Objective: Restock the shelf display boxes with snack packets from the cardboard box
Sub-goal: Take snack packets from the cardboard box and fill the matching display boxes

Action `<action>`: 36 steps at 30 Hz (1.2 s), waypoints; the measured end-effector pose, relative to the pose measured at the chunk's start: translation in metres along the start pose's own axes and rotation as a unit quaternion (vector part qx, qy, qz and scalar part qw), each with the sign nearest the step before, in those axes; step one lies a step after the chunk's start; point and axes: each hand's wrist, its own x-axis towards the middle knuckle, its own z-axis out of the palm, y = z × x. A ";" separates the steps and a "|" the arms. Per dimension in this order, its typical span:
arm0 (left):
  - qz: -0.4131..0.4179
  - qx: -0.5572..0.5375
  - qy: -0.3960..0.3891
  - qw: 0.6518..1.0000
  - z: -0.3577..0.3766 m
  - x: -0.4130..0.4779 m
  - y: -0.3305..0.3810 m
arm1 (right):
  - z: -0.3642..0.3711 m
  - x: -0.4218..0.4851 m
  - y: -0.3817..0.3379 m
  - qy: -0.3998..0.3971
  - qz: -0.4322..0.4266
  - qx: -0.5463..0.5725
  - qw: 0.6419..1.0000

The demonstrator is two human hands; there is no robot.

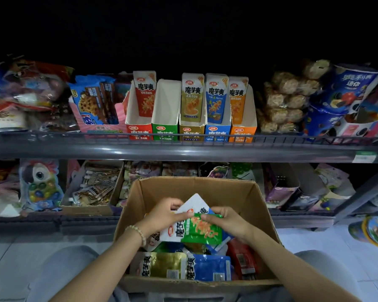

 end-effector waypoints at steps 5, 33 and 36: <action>0.049 -0.045 0.132 0.989 -0.013 -0.001 0.043 | -0.003 -0.005 -0.049 0.056 -0.081 0.007 0.995; -0.002 -0.188 0.176 0.966 -0.035 -0.015 0.100 | -0.006 -0.014 -0.115 0.161 -0.189 0.025 0.968; 0.038 -0.207 0.195 0.958 -0.035 -0.012 0.108 | -0.002 -0.016 -0.121 0.136 -0.195 0.017 0.971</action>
